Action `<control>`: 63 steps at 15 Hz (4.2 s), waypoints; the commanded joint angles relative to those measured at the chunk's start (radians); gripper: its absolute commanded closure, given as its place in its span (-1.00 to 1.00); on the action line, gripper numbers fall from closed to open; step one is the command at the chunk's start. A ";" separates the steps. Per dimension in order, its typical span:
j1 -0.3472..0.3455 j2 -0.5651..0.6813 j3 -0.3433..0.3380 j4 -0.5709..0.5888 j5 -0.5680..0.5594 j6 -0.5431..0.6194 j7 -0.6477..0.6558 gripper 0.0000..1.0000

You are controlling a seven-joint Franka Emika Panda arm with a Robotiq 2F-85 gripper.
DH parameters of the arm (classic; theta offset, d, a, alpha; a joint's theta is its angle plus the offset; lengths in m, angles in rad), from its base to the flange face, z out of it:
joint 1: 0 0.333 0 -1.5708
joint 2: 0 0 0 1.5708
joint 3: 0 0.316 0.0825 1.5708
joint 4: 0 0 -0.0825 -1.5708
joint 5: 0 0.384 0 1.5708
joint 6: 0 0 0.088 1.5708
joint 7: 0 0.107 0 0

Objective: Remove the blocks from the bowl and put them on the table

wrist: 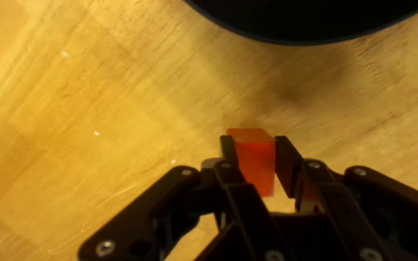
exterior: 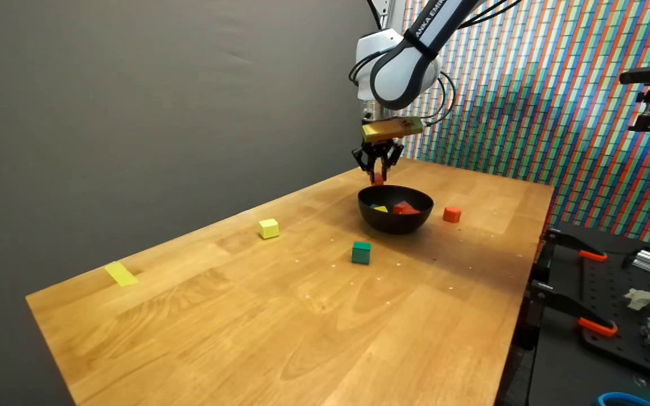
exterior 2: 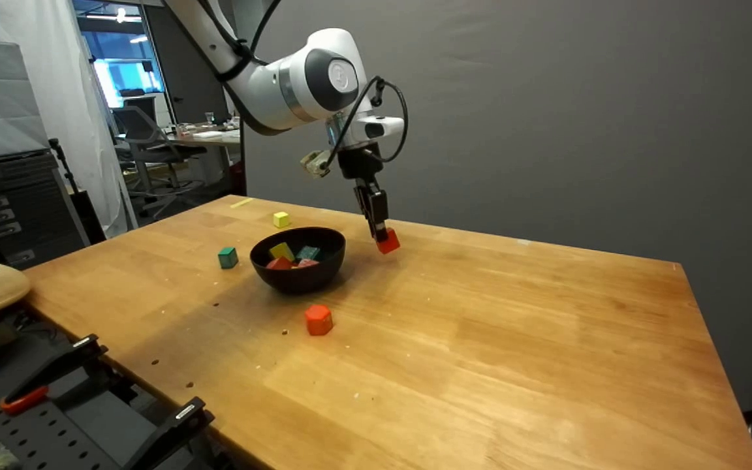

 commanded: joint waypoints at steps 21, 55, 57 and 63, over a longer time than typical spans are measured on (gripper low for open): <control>-0.050 -0.271 0.169 -0.214 0.063 -0.079 -0.764 -1.00; -0.059 -0.024 0.217 -0.100 0.130 -0.328 -0.880 -0.06; -0.052 -0.037 0.207 -0.100 0.117 -0.330 -0.842 0.14; -0.020 -0.095 0.170 -0.107 0.056 -0.310 -0.706 0.18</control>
